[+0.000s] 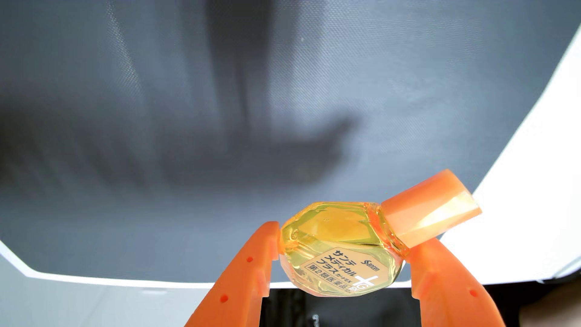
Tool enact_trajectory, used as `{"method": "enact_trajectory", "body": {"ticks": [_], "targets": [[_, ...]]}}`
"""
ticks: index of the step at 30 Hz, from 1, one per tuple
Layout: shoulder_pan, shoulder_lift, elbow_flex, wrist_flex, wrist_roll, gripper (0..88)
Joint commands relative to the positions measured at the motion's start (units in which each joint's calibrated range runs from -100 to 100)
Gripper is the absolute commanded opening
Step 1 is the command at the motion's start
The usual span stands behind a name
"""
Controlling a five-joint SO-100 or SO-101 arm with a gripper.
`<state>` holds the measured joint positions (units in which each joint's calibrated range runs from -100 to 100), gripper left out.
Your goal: Grab the eyedrops
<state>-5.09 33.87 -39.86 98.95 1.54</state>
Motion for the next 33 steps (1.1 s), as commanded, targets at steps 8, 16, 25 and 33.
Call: {"method": "enact_trajectory", "body": {"ticks": [8, 16, 25, 33], "targets": [[2.2, -9.1, 2.1, 0.7, -4.8, 0.6], [1.7, -13.0, 2.6, 0.7, -4.5, 0.6], [1.6, -12.9, 2.6, 0.6, -4.1, 0.6], [1.6, -12.9, 2.6, 0.6, -4.1, 0.6]]}}
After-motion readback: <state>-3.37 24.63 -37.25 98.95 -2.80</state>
